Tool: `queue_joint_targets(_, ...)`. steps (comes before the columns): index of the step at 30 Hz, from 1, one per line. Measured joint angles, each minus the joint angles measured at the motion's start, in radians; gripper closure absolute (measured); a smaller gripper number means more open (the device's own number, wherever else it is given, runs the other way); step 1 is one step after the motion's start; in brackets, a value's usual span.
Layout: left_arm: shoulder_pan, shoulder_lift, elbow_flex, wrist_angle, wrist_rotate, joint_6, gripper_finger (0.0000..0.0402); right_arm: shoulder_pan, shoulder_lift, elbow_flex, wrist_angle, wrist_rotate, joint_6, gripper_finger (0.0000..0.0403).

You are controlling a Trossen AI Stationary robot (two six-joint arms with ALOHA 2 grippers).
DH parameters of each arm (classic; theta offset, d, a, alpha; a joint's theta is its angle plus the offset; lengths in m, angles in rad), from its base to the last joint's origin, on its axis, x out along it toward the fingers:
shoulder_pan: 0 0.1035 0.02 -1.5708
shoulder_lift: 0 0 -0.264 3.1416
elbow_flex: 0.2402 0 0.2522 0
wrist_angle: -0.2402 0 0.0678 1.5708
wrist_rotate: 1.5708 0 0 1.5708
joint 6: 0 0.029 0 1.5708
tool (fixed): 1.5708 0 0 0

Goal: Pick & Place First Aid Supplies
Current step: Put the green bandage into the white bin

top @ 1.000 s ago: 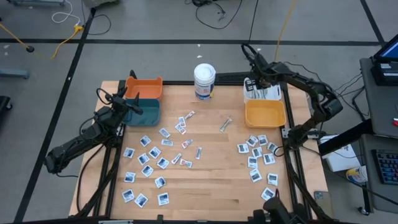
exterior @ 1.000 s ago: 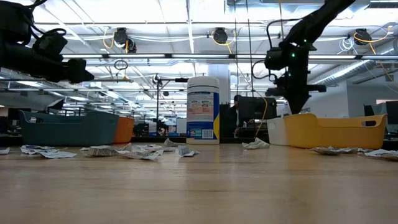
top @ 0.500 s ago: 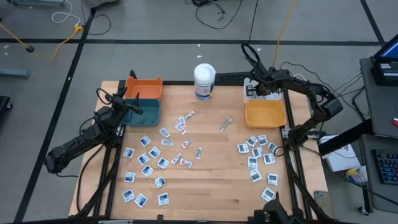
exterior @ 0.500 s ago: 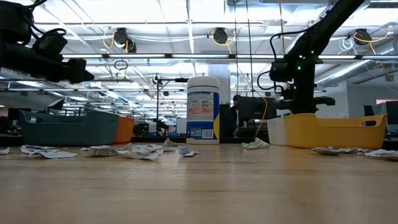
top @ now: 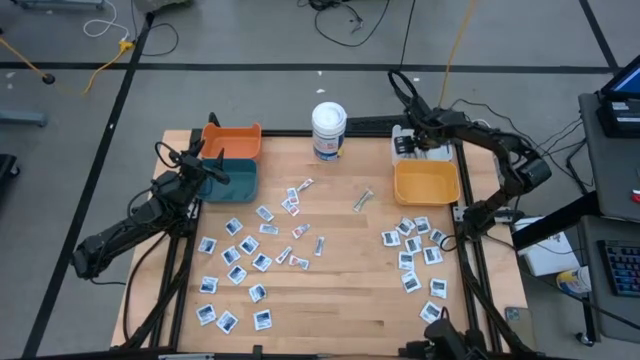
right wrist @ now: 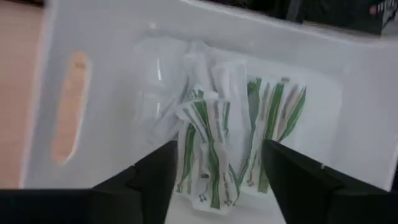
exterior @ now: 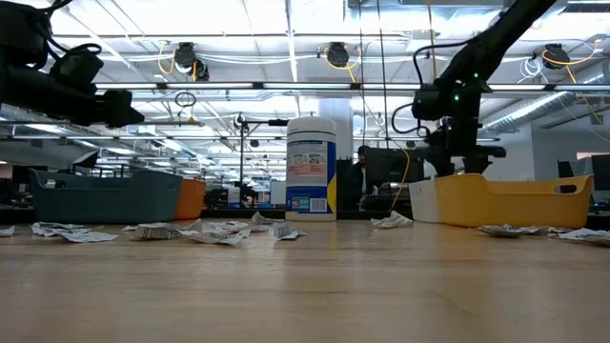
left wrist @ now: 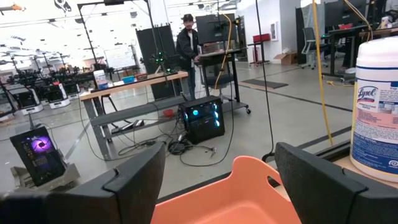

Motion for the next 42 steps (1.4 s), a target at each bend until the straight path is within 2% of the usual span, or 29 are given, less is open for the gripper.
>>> queue_joint_targets(5,0.000,0.000,0.000,0.000,0.000,0.000,0.0094,0.001,0.000,0.085,-0.093,-0.002,-0.169,0.0148)
queue_joint_targets(14,0.000,0.000,0.000,0.000,0.000,0.000,0.0094,0.042,0.000,0.234,-0.358,-0.082,-0.433,0.0154)
queue_joint_targets(22,0.000,0.000,0.000,0.000,0.000,0.000,0.0094,0.101,0.000,0.274,-0.561,-0.080,-0.710,0.0155)
queue_joint_targets(28,0.000,0.000,0.000,0.000,0.000,0.000,0.0094,0.185,0.000,0.274,-0.485,-0.079,-0.810,0.0156)
queue_joint_targets(42,0.000,0.000,0.000,0.000,0.000,0.000,0.0094,0.488,0.005,0.274,-0.256,-0.080,-1.055,0.0156)
